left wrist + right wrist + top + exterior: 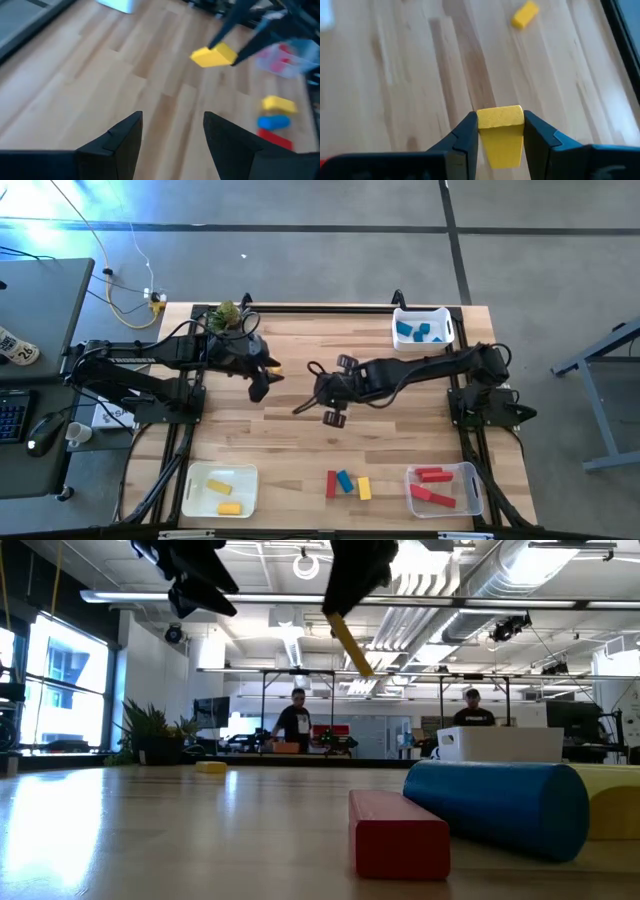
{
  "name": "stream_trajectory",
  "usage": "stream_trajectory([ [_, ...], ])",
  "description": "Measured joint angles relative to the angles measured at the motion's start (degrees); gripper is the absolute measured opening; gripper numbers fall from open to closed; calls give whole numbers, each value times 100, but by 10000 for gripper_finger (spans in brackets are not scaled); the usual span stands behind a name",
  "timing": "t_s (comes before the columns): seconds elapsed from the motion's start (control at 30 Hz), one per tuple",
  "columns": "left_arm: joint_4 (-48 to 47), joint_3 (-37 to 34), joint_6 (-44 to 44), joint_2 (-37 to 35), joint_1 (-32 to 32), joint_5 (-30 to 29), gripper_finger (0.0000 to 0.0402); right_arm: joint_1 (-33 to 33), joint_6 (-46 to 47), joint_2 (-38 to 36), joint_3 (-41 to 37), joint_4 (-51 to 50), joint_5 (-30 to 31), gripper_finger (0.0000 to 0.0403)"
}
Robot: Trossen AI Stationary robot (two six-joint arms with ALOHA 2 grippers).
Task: Sort & place blocks by color
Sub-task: Put the yellow block into the bottom white bin
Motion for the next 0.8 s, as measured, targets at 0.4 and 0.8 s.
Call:
stream_trajectory([
  [0.4,674,0,-66,-1,0,1626,197,-314,-673,-2,1030,132,-725,92],
  [0.8,1148,0,-437,-2,4,2785,197,-618,-1490,-2,1032,1424,-3085,92],
])
